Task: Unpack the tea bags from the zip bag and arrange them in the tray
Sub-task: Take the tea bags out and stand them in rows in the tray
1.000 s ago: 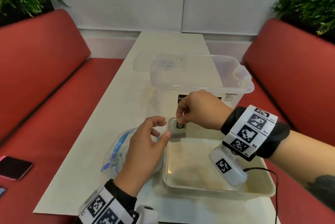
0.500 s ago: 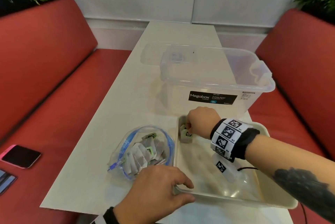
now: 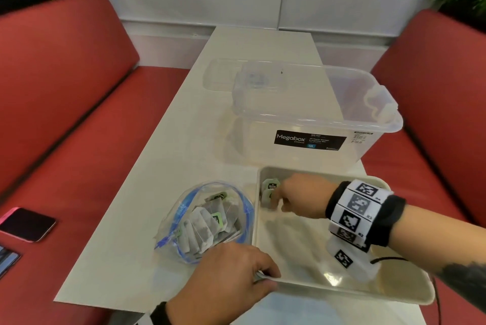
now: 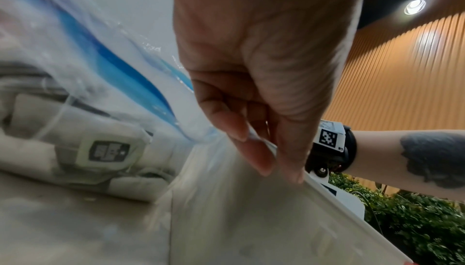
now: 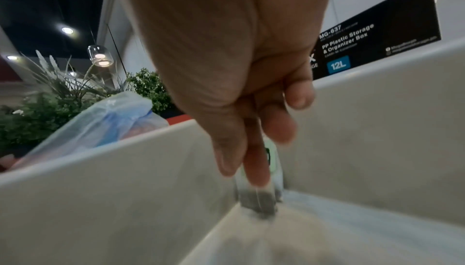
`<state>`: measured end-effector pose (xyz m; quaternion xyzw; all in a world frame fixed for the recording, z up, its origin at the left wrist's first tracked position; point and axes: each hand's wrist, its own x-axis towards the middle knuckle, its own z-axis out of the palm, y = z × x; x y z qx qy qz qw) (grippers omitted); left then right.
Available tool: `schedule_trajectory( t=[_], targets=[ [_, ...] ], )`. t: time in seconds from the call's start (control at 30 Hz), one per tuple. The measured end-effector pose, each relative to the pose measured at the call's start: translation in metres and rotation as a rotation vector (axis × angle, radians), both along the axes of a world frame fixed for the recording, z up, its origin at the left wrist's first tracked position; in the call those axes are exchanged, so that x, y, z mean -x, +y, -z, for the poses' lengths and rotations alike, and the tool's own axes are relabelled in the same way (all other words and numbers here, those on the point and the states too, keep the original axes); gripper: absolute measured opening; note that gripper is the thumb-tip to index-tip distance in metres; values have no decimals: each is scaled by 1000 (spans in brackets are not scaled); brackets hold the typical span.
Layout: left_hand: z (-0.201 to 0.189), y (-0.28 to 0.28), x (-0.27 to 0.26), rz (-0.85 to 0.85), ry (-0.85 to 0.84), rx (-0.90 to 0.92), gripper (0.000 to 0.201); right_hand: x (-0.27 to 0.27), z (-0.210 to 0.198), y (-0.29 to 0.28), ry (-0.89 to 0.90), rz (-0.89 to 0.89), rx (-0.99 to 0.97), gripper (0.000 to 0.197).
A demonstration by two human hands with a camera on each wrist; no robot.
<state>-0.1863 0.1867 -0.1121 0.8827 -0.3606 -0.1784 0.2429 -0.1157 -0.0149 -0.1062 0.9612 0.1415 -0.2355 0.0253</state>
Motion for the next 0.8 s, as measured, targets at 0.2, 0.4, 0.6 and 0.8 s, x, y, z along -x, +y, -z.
schedule_trajectory(
  t=[0.2,0.4,0.6,0.8],
  targets=[
    [2,0,-2,8,-17,7,27,-9,17,9,245,-169,184,44],
    [1,0,-3,20,3,-11,27,-21,22,11,242,-202,191,40],
    [-18,7,-4,-73,78,80,31,-16,22,9,210,-93,85,46],
    [-41,33,-43,-226,-361,-230,30,-10,16,6,164,-71,54,41]
  ],
)
